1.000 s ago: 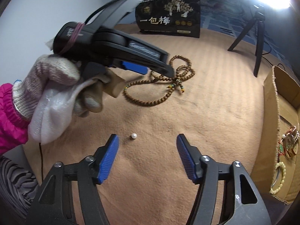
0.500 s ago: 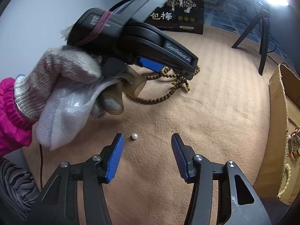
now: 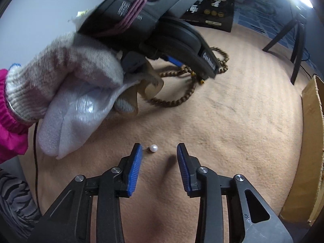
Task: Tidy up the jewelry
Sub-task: 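Grasp the brown bead necklace with the left tool while the right tool grasps the pearl stud, then lift the necklace over the box with the left tool while the right tool carries the pearl stud there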
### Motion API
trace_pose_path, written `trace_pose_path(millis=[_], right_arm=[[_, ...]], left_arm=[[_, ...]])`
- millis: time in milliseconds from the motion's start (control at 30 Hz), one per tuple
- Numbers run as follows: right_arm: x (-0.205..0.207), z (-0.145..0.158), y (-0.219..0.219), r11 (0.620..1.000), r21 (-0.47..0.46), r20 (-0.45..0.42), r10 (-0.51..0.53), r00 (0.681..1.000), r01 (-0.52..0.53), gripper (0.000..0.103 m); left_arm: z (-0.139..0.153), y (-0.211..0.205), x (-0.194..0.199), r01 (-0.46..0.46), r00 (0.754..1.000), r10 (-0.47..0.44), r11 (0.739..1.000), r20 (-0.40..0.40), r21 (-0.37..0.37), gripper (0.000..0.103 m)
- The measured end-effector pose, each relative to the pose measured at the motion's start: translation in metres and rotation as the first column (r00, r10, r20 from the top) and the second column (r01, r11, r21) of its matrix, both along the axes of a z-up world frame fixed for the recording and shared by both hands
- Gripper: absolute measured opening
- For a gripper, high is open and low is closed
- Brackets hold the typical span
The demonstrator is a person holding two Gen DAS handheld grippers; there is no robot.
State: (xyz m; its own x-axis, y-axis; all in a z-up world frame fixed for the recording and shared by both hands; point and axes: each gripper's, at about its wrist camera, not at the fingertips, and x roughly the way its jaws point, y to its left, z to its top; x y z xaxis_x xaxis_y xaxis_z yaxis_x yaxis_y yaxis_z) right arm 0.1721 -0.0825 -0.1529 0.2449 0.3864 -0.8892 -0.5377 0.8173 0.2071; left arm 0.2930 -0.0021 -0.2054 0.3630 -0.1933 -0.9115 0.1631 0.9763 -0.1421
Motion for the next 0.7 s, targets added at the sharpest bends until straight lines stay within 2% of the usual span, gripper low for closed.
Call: trace_pose_path(millis=[67, 167, 300, 533, 700], right_arm=[[-0.001, -0.002, 0.005, 1.000, -0.013, 0.005, 0.013, 1.000, -0.013, 0.030], [-0.002, -0.004, 0.011, 0.999, -0.042, 0.017, 0.024, 1.000, -0.024, 0.027], [-0.004, -0.007, 0.011, 0.997, -0.069, 0.027, 0.027, 0.999, -0.026, 0.016], [0.004, -0.004, 0.005, 0.999, -0.045, 0.034, 0.015, 0.999, -0.013, 0.016], [0.003, 0.009, -0.003, 0.999, -0.033, 0.067, 0.001, 0.998, 0.002, 0.016]], left_arm=[[0.000, 0.005, 0.000, -0.002, 1.000, 0.002, 1.000, 0.001, -0.007, 0.022], [0.000, 0.008, -0.002, 0.008, 1.000, -0.008, 1.000, 0.010, -0.010, 0.022], [0.000, 0.008, -0.004, 0.023, 1.000, -0.023, 1.000, 0.020, -0.008, 0.021], [0.003, 0.020, -0.007, 0.000, 1.000, 0.000, 0.996, 0.005, -0.086, 0.019], [0.014, 0.030, -0.014, -0.010, 1.000, 0.012, 0.994, 0.017, -0.107, 0.019]])
